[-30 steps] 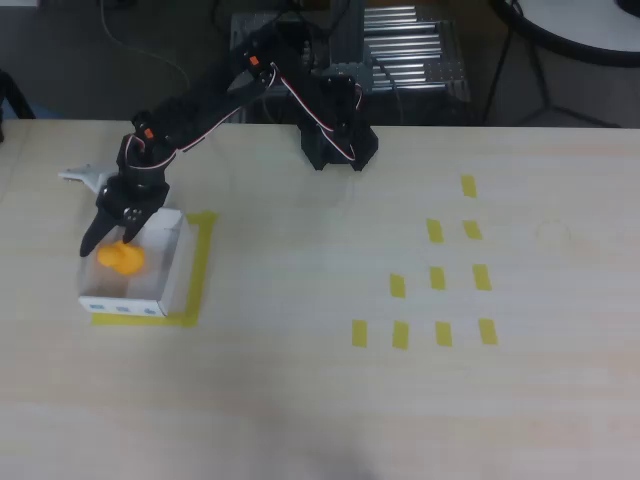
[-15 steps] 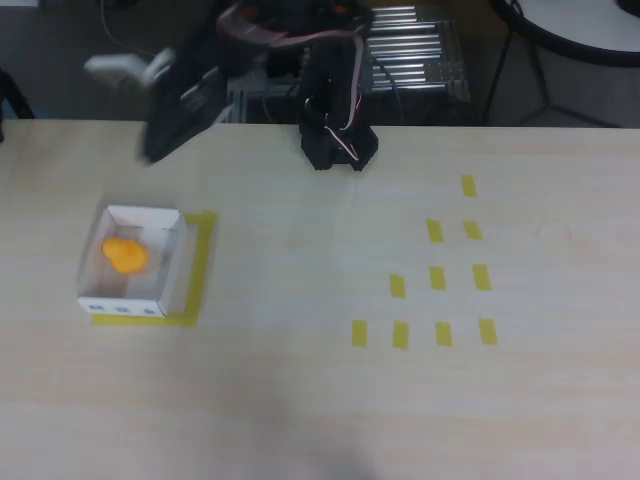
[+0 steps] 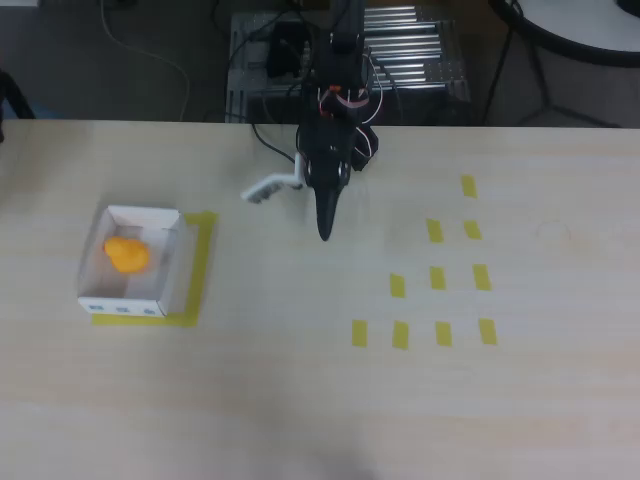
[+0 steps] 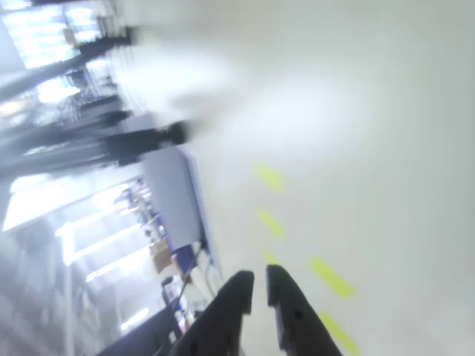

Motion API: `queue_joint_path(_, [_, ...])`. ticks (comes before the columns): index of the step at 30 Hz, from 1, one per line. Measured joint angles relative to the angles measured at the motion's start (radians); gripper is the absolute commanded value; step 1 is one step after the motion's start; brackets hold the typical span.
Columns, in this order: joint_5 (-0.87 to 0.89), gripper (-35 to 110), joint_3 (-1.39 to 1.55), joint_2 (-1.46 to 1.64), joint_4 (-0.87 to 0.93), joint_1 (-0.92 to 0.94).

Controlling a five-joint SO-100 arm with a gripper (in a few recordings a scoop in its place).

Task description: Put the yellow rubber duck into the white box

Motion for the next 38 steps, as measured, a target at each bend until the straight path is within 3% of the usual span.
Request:
queue_joint_path(10, [0.115, 0, 0.005, 0.006, 0.152, -0.026])
queue_joint_path(38, [0.115, 0, 0.005, 0.006, 0.158, -0.029])
